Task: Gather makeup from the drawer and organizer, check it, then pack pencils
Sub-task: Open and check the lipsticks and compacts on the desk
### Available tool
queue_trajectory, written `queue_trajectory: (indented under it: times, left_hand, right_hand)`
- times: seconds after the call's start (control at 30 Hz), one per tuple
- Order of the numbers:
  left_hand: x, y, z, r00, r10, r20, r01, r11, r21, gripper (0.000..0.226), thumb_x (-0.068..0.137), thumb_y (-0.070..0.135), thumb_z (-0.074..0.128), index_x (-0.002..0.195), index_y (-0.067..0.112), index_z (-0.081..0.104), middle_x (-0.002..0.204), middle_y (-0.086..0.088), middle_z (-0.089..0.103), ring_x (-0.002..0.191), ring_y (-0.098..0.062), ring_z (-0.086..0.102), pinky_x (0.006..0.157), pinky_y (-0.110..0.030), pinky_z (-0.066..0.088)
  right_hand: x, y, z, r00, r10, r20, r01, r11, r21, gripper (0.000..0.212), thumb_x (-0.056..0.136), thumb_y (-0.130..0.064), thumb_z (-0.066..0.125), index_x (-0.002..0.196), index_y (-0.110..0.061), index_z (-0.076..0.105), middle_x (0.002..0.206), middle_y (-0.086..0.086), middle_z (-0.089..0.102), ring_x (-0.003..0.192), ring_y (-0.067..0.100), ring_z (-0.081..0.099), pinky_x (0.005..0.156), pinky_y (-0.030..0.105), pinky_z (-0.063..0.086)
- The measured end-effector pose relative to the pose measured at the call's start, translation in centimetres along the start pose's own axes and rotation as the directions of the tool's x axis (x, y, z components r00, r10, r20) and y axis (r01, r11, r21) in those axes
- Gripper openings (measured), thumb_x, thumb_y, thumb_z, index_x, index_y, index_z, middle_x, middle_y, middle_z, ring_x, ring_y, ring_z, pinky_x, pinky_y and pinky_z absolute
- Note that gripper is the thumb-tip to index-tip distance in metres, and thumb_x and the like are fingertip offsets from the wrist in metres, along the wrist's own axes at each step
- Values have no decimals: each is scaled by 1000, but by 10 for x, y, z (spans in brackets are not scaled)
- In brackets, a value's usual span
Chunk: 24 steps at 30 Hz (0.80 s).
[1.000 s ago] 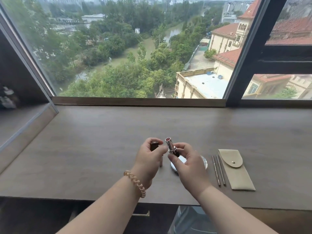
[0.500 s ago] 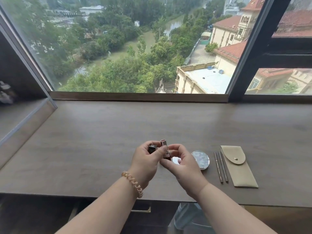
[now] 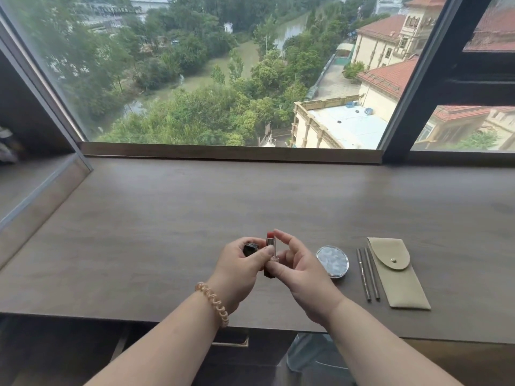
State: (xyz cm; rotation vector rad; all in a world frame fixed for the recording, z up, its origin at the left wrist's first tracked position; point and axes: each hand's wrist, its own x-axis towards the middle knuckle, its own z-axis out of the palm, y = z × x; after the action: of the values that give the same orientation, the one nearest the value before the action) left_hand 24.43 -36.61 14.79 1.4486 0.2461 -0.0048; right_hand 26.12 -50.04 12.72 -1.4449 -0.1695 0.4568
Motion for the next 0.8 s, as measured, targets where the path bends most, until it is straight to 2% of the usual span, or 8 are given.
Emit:
queue_trajectory:
  times: [0.1, 0.17, 0.2, 0.33, 0.43, 0.57, 0.7, 0.8]
  left_hand:
    - [4, -7, -6, 999, -21, 27, 20, 999, 39, 5, 85, 1, 63, 90, 1, 64, 64, -1, 66, 53, -1, 61, 52, -14, 47]
    - [9, -18, -10, 998, -52, 46, 48, 996, 70, 4, 85, 3, 64, 89, 4, 64, 67, -3, 68, 59, -7, 63, 57, -18, 50]
    - [11, -25, -12, 996, -67, 55, 62, 994, 91, 4, 85, 3, 65, 87, 6, 64, 68, -3, 68, 61, -9, 63, 58, -20, 51]
    - [17, -52, -15, 992, -103, 77, 88, 981, 174, 5, 84, 4, 66, 83, 9, 65, 70, -6, 65, 64, -11, 60, 60, -21, 50]
    - [21, -68, -20, 988, -129, 90, 110, 976, 189, 4, 83, 3, 67, 86, 4, 65, 72, -8, 67, 67, -15, 61, 61, -21, 52]
    - [27, -83, -20, 986, -143, 80, 124, 971, 205, 10, 81, 4, 69, 87, 11, 64, 61, 8, 62, 60, -6, 55, 60, -16, 46]
    - [37, -91, -19, 976, -219, 4, 214, 955, 208, 17, 88, -2, 52, 95, 13, 58, 76, 3, 54, 67, -9, 46, 65, -19, 39]
    - [46, -99, -18, 986, -161, -31, 162, 929, 333, 16, 86, 12, 59, 86, 28, 62, 95, -2, 52, 79, -15, 53, 76, -27, 47]
  right_hand:
    - [1, 4, -4, 999, 20, -32, -22, 998, -57, 60, 81, -7, 70, 132, -25, 43, 87, 5, 66, 84, 6, 66, 77, 18, 49]
    - [3, 10, -6, 996, 14, -91, -32, 979, -199, 57, 74, -15, 79, 122, -28, 52, 90, 2, 66, 85, -3, 64, 74, 7, 45]
    - [5, 14, -7, 994, 15, -111, -43, 966, -254, 54, 69, -20, 83, 116, -29, 57, 88, 0, 64, 83, -5, 63, 73, 7, 45]
    - [11, 37, -13, 993, 62, -98, -91, 940, -327, 35, 59, -31, 85, 90, -26, 70, 73, -5, 65, 76, 10, 65, 84, 38, 54]
    - [16, 48, -15, 996, 86, -32, -92, 921, -378, 19, 66, -29, 80, 83, -27, 74, 73, -6, 67, 78, 10, 64, 86, 40, 53]
    - [25, 64, -22, 996, 53, -69, -81, 866, -494, 10, 69, -35, 78, 78, -34, 73, 76, -11, 71, 83, 3, 64, 88, 39, 50]
    - [40, 73, -31, 965, -118, -235, -77, 727, -683, 23, 69, -31, 77, 65, -42, 58, 78, -29, 60, 103, 1, 51, 99, 32, 29]
    - [52, 77, -34, 950, -154, -273, -116, 636, -763, 21, 70, -34, 77, 74, -41, 57, 80, -28, 57, 115, 5, 43, 91, 23, 15]
